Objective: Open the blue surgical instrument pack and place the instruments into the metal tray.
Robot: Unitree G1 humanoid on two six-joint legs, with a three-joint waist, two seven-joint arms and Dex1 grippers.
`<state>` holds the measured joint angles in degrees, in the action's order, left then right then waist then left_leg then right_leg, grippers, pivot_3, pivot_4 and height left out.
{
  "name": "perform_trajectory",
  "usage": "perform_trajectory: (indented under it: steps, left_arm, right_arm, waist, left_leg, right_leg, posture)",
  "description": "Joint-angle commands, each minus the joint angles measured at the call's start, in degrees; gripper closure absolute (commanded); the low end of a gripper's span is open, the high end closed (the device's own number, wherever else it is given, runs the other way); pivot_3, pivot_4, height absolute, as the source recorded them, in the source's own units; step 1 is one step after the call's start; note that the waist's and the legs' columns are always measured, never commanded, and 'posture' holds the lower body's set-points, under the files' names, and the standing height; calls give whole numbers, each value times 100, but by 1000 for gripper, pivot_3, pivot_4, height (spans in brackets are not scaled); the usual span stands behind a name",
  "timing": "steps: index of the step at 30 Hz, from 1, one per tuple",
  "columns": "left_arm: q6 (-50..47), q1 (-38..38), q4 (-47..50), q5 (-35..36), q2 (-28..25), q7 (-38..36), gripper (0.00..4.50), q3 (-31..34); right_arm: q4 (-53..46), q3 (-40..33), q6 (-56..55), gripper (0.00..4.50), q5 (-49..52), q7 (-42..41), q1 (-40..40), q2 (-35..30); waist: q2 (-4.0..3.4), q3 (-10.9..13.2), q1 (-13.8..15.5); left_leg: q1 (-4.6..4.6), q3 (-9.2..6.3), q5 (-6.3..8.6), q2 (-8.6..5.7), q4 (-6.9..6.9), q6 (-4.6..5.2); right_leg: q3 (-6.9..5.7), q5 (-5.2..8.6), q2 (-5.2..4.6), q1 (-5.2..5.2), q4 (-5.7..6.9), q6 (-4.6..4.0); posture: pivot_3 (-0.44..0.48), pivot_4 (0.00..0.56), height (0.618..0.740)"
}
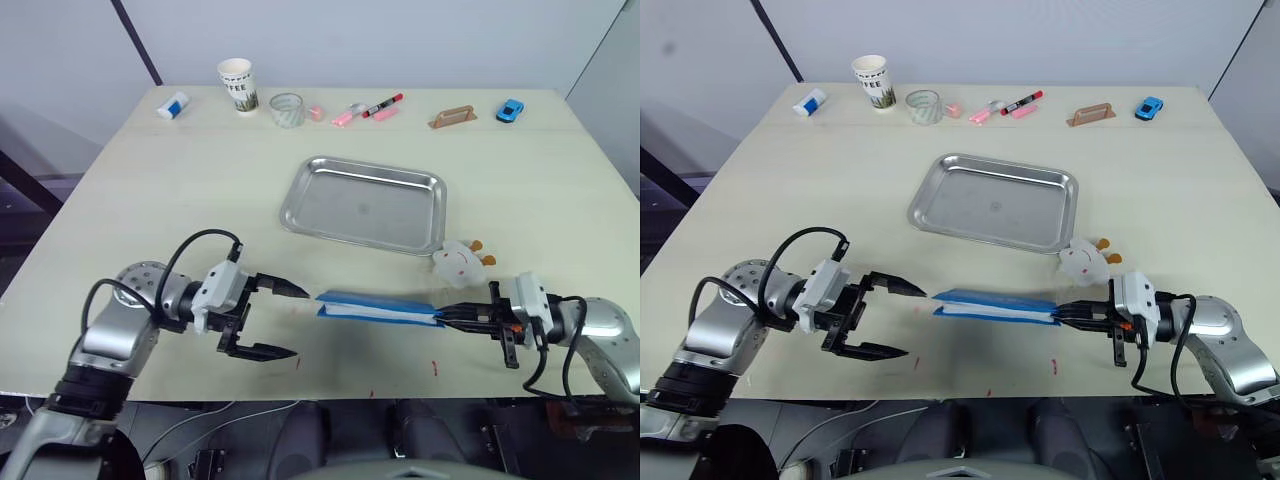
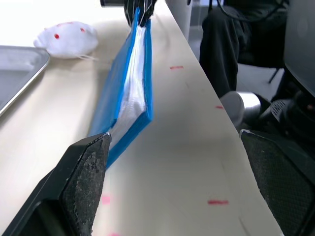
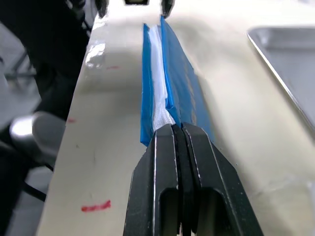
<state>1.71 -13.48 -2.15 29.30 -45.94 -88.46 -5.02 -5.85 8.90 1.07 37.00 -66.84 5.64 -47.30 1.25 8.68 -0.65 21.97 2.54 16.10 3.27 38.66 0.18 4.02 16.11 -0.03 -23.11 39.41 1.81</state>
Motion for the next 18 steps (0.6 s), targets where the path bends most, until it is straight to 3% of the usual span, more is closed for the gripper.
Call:
perform_trajectory:
  steps: [1,10,18]
  left_arm:
    - [88,-187,-214,-39,312,183,0,73]
    - [129,-842,-1066,-136,1079,428,0,212]
    - [70,-943,-1399,-31,1027,121,0,521]
  right_arm:
    - [-18,-187,427,4392,44,77,189,138]
    - [523,-369,589,4392,-327,-185,760,574]
    - [625,-479,431,4392,-497,-682,845,702]
  waist:
    - [1,0,-1]
    - [1,0,-7]
    - [1,0,-16]
  left_leg:
    - [0,-1,0,0,1,0]
    - [8,-9,0,-1,8,0]
    - [9,-15,0,0,9,0]
  right_leg:
    - [0,0,1,0,1,0]
    - [-6,-1,3,-1,1,1]
    - [-9,-1,4,-1,1,1]
  posture:
    - [0,150,725]
    - [0,150,725]
    - [0,150,725]
